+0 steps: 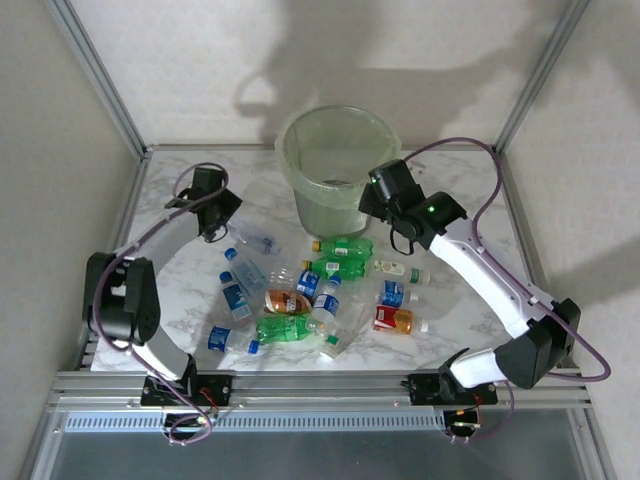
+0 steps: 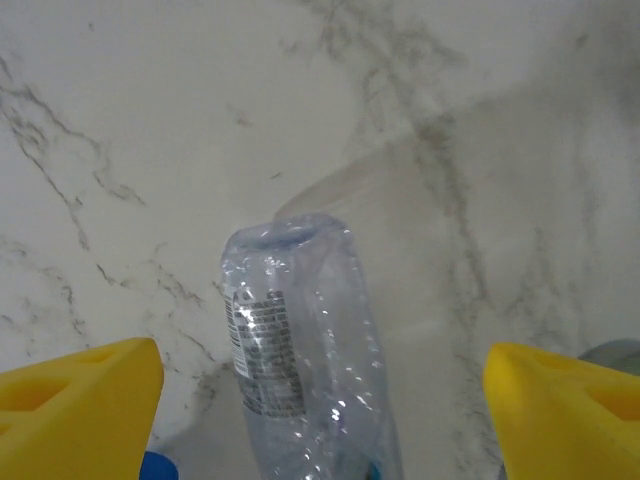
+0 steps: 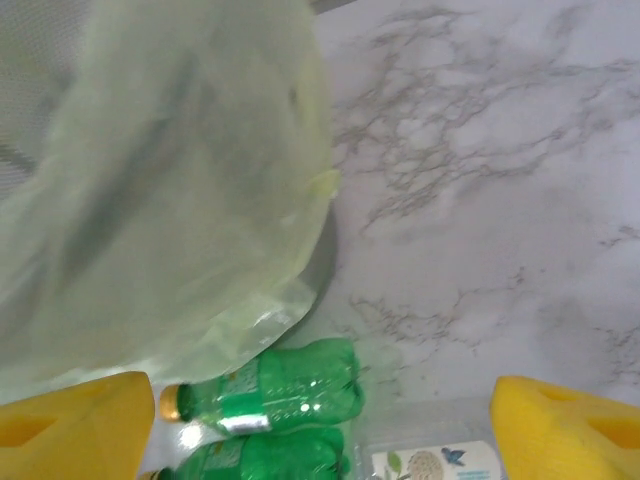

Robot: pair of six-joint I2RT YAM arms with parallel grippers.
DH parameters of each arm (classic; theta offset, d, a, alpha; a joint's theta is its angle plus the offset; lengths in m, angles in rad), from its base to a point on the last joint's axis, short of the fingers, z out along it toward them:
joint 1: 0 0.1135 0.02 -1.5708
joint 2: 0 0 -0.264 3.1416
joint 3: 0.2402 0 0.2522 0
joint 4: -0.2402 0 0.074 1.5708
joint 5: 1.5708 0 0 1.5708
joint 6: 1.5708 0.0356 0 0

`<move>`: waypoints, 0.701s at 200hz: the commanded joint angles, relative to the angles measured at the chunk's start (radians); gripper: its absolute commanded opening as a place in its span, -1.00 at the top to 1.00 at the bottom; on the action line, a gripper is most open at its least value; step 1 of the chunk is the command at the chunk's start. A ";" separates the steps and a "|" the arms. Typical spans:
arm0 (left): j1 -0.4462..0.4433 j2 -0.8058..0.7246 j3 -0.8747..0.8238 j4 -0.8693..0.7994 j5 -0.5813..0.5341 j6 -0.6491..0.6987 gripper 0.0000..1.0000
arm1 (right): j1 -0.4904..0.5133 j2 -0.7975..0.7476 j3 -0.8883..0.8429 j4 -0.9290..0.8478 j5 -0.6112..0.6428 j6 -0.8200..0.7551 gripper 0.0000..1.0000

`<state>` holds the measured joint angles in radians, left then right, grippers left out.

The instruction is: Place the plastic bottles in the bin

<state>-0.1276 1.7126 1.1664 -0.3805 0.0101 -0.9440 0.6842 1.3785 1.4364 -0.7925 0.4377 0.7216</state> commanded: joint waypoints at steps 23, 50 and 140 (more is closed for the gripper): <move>-0.006 0.105 0.105 -0.064 0.002 0.011 -0.67 | 0.078 -0.050 0.018 0.057 -0.041 -0.039 -0.75; -0.010 0.147 0.128 -0.078 -0.008 0.019 -0.66 | 0.109 -0.025 0.049 0.065 -0.045 -0.056 -0.75; -0.030 0.255 0.186 -0.116 -0.027 0.035 -0.53 | 0.147 0.059 0.133 0.074 -0.060 -0.068 -0.75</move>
<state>-0.1459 1.9358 1.3075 -0.4515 0.0086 -0.9253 0.8101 1.4227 1.5333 -0.7345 0.3889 0.6659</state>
